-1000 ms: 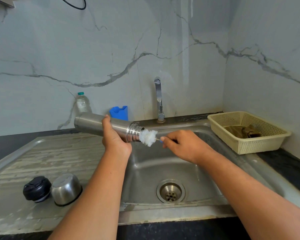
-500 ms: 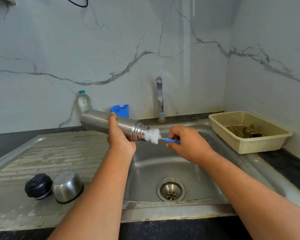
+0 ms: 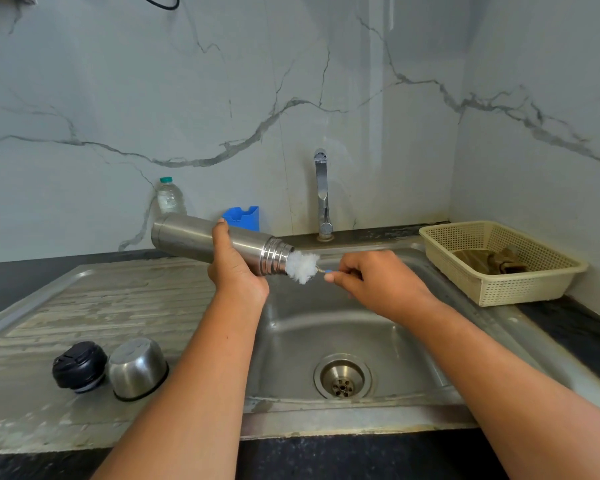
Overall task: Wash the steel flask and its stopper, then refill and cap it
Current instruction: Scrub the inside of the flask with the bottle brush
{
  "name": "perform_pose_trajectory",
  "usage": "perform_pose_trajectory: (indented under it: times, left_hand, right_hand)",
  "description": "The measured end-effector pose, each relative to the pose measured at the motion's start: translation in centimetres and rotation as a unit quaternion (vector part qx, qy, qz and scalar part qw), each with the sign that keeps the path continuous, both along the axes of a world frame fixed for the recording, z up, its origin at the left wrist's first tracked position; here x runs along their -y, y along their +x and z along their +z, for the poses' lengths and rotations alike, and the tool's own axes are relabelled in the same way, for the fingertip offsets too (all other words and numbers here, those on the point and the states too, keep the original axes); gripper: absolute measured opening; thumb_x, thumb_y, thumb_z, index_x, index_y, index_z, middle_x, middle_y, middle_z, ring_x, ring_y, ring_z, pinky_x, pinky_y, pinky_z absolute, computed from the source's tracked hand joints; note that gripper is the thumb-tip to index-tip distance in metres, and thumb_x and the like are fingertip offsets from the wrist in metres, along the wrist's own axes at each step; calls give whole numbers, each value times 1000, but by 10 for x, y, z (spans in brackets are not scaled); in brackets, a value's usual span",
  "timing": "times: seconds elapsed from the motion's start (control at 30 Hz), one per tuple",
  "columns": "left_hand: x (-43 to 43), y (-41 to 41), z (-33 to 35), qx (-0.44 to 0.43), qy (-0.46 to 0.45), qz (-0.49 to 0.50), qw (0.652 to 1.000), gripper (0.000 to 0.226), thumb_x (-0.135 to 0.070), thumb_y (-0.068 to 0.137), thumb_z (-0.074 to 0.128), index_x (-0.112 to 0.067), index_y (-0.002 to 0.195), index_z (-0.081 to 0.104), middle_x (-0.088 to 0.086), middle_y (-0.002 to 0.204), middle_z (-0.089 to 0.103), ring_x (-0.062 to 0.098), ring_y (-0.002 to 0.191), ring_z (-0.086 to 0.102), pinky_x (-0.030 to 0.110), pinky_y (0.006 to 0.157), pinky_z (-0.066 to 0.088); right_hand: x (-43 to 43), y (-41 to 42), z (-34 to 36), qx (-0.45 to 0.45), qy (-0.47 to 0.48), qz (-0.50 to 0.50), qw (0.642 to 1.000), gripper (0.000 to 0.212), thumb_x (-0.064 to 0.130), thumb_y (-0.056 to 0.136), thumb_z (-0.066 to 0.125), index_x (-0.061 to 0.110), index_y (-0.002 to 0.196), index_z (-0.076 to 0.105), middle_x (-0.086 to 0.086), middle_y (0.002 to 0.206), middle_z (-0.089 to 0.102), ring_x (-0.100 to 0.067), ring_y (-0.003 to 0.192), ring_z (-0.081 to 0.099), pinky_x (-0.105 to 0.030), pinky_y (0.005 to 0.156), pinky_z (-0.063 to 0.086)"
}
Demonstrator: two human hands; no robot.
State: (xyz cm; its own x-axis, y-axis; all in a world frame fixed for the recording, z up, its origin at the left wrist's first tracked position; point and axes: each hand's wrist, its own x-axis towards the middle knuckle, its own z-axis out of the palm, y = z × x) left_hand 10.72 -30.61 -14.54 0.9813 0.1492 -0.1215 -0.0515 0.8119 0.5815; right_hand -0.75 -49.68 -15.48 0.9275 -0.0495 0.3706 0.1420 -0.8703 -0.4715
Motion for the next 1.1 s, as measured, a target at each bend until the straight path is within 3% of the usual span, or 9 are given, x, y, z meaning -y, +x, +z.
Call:
perform_pose_trajectory:
  times: [0.2,0.3,0.37,0.53,0.6,0.73,0.83,0.93,1.1]
  left_hand:
    - [0,-6,4,-1,16,3,1000,56,-43,80,84,-14,122,62,9,111,75,26,90,77,43,67,62]
    - [2,-8,4,-3,26,16,1000,54,-41,81,84,-14,122,62,10,112,76,26,90,78,47,73,65]
    - [4,-9,4,-3,28,21,999,53,-40,81,84,-14,122,62,10,112,76,26,91,78,52,80,65]
    - [2,-7,7,-2,17,28,999,51,-41,82,83,-13,120,64,11,112,75,28,95,77,56,84,63]
    - [-2,-7,8,-6,10,25,1000,53,-42,81,83,-13,121,63,9,110,74,28,95,76,56,84,63]
    - [-5,-6,6,-5,-4,11,1000,55,-43,79,85,-13,121,64,9,113,74,29,98,76,56,86,62]
    - [-1,-9,6,-12,20,28,999,57,-43,80,85,-13,122,62,10,113,74,27,93,77,55,80,64]
    - [5,-12,7,-12,40,50,998,55,-40,81,84,-13,122,59,10,111,74,26,89,78,53,75,65]
    - [5,-14,11,-18,30,61,998,49,-40,83,83,-13,119,63,8,110,76,24,88,78,50,77,66]
  right_hand:
    - [-3,-3,1,-92,118,60,987,40,53,102,53,20,87,71,8,63,68,-5,51,56,-26,65,51]
    - [-5,-4,-1,-55,64,62,994,34,54,88,73,25,103,64,8,88,70,-7,78,65,-26,74,54]
    - [-8,-5,0,-12,-2,44,999,30,47,85,79,25,99,63,8,88,65,-13,80,63,-30,72,56]
    - [-12,-4,6,27,-71,-6,997,36,54,100,54,24,87,69,4,72,64,-19,71,61,-35,67,55]
    - [-12,-5,6,-45,13,35,998,39,51,103,50,22,89,71,5,72,66,-14,66,62,-32,67,55]
    - [-10,-8,4,-170,247,110,947,46,46,106,48,8,95,71,8,60,57,-9,47,45,-23,53,37]
    - [-12,-4,-1,-74,108,47,990,37,54,100,56,18,100,67,8,72,70,-7,59,62,-23,61,48]
    - [-16,-1,-3,1,-35,10,999,32,51,88,74,23,102,66,6,91,66,-15,82,64,-33,73,56]
    - [-28,4,0,108,-143,-42,983,17,28,103,57,16,94,65,-1,88,55,-31,79,60,-38,65,48]
